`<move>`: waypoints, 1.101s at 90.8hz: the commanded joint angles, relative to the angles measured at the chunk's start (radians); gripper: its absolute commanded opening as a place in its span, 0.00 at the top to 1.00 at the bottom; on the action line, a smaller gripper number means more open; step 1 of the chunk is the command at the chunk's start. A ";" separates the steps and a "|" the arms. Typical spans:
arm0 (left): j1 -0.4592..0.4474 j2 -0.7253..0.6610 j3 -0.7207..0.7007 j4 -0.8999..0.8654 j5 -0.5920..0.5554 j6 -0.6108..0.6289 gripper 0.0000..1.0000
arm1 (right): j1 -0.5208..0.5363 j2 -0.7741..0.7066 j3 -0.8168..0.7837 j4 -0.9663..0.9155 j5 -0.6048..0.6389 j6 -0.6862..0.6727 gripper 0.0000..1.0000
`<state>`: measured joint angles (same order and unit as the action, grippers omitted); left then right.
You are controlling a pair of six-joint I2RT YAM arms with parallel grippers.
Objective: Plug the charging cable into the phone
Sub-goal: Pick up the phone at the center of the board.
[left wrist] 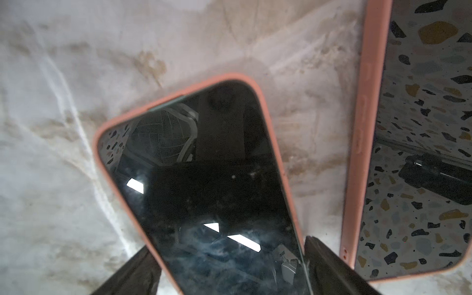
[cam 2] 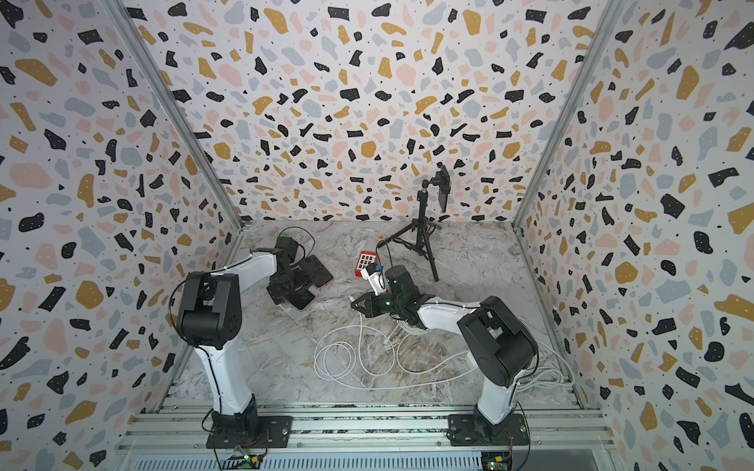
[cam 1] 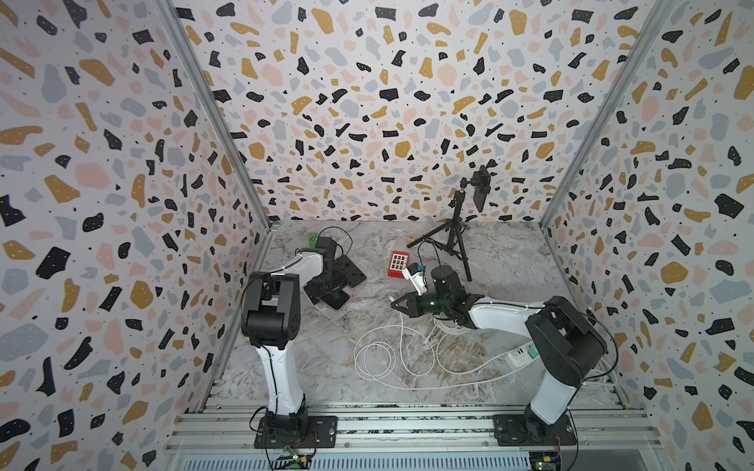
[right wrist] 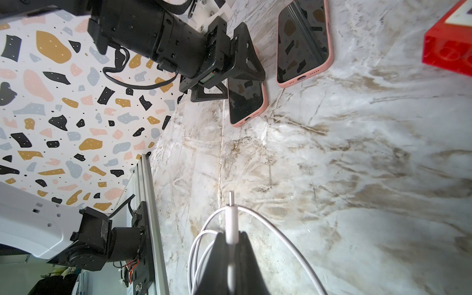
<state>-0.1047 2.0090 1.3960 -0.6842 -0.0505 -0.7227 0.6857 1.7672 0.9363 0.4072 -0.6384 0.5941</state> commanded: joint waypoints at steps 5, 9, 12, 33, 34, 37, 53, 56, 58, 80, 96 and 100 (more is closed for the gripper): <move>0.010 0.042 -0.008 -0.030 -0.004 0.005 0.07 | 0.005 0.028 0.033 0.043 -0.017 0.038 1.00; 0.010 0.042 -0.008 -0.036 -0.005 0.002 0.07 | 0.006 0.033 0.036 0.050 -0.022 0.042 1.00; 0.010 0.043 -0.012 -0.037 0.010 -0.009 0.06 | 0.007 0.036 0.038 0.054 -0.023 0.046 1.00; 0.013 0.030 -0.008 -0.008 0.030 -0.040 0.02 | 0.014 0.051 0.059 0.050 -0.027 0.050 1.00; 0.013 0.033 -0.003 -0.013 0.024 -0.041 0.02 | 0.015 0.052 0.060 0.050 -0.026 0.050 1.00; 0.013 0.040 0.015 -0.033 0.005 -0.044 0.02 | 0.016 0.053 0.063 0.049 -0.030 0.049 1.00; 0.013 0.062 0.061 -0.081 -0.017 -0.066 0.00 | 0.023 0.062 0.072 0.047 -0.029 0.051 1.00; 0.013 0.064 0.065 -0.090 -0.013 -0.077 0.00 | 0.024 0.064 0.073 0.048 -0.030 0.053 1.00; 0.013 0.066 0.066 -0.094 -0.012 -0.083 0.00 | 0.025 0.065 0.074 0.049 -0.030 0.052 1.00; 0.015 0.043 -0.009 -0.109 -0.020 -0.226 0.00 | 0.038 0.095 0.088 0.074 -0.042 0.076 1.00; 0.027 0.018 0.009 -0.115 0.011 -0.266 0.01 | 0.046 0.110 0.098 0.075 -0.043 0.082 1.00; 0.031 0.026 0.019 -0.117 0.027 -0.268 0.01 | 0.049 0.113 0.102 0.074 -0.046 0.082 1.00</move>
<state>-0.0914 2.0247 1.4212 -0.7452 -0.0696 -0.9360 0.7261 1.8851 0.9920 0.4637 -0.6666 0.6701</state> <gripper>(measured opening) 0.994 0.089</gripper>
